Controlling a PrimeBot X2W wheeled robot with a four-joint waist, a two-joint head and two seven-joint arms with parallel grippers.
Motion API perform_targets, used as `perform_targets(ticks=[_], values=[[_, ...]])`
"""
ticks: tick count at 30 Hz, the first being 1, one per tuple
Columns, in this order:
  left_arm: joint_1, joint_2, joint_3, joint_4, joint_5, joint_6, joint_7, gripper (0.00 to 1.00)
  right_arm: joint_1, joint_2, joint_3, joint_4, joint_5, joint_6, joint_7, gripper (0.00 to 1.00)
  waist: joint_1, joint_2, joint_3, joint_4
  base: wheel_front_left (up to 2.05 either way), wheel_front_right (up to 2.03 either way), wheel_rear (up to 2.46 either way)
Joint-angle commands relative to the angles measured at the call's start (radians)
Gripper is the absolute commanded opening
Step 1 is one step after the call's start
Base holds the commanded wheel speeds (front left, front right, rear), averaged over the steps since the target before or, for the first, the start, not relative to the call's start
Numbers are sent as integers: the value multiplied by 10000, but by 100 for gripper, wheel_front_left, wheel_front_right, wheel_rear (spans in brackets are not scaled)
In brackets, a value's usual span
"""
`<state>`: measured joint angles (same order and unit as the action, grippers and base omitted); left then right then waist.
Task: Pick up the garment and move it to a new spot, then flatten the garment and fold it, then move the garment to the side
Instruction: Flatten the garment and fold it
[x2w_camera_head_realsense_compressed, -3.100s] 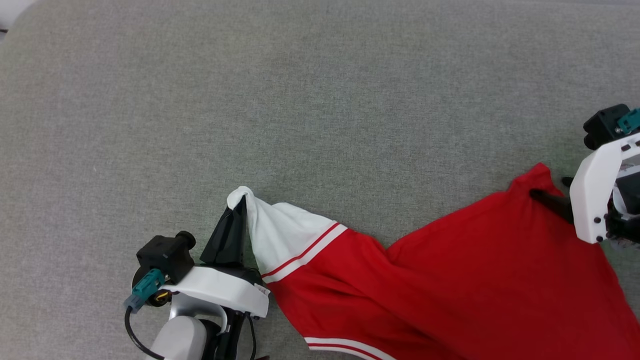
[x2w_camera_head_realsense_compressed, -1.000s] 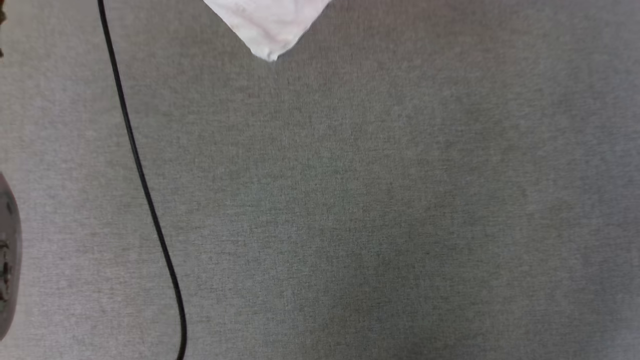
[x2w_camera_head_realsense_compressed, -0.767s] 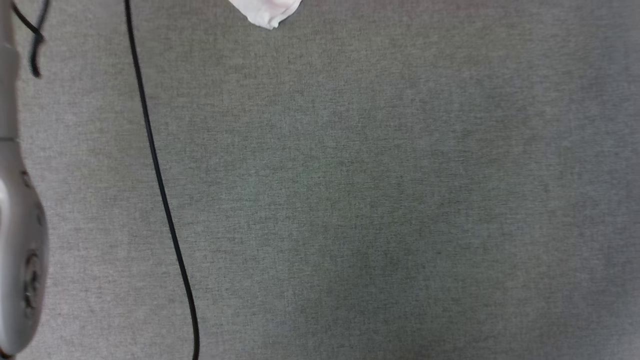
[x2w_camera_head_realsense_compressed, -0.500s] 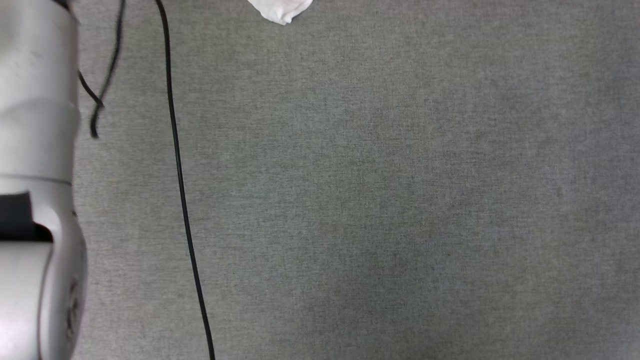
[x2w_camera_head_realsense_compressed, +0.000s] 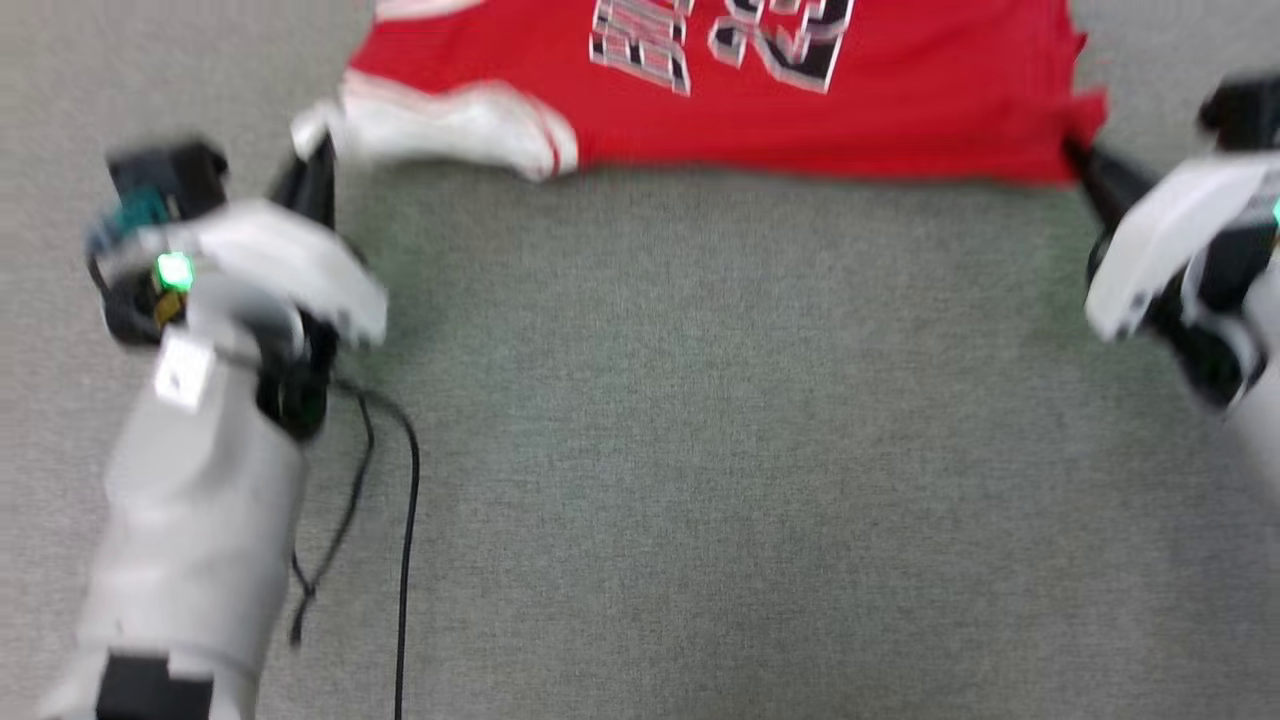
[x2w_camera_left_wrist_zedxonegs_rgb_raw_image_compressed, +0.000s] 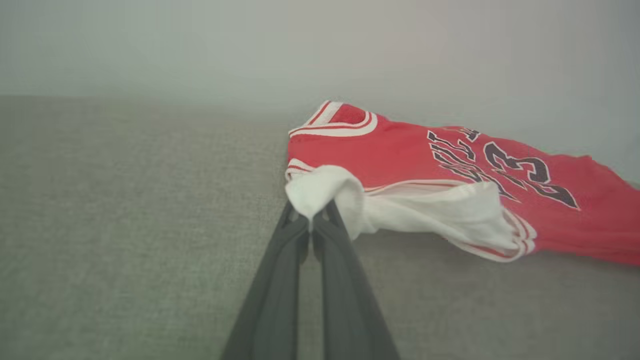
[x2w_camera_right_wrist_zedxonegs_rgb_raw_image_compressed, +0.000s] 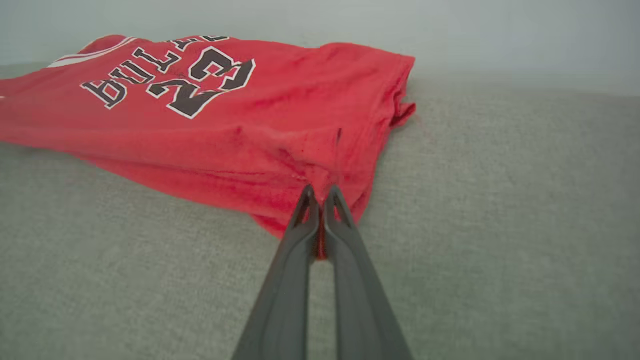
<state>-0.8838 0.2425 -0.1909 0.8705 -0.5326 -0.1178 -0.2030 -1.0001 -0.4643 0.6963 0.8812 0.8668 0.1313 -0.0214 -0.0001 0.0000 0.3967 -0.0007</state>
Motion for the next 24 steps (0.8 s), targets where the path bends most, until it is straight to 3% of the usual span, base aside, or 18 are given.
perform_targets(ticks=[1, 10, 17, 22, 23, 24], values=[[542, 82, -53, -72, 1, -27, -60, 0, 414, -79, 79, -62, 52, -11, -164, 0, 1, 0, -788, -22, 0, 0, 0], [4554, 181, 228, -1152, -629, 168, -125, 0, 3440, 44, 534, -372, 562, -12, -937, 0, 1, 0, -2787, -184, 0, 0, 0], [7791, 265, 700, -3573, -1186, 1027, 308, 0, 5506, -115, 503, -900, 585, -14, -1413, 0, 1, 0, -4028, -231, 0, 0, 0], [9965, 358, 986, -5955, -1509, 1915, 1079, 0, 6843, -175, 165, -1427, 388, -14, -1615, 0, 1, 0, -4384, -212, 0, 0, 0], [9965, 358, 986, -5955, -1509, 1915, 1079, 0, 6843, -175, 165, -1427, 388, -14, -1615, 0, 1, 0, -4384, -212, 0, 0, 0], [10735, 387, 1088, -6866, -1600, 2276, 1432, 0, 7320, -154, -102, -1611, 305, -14, -1655, 0, 1, 0, -4453, -204, 0, 0, 0]])
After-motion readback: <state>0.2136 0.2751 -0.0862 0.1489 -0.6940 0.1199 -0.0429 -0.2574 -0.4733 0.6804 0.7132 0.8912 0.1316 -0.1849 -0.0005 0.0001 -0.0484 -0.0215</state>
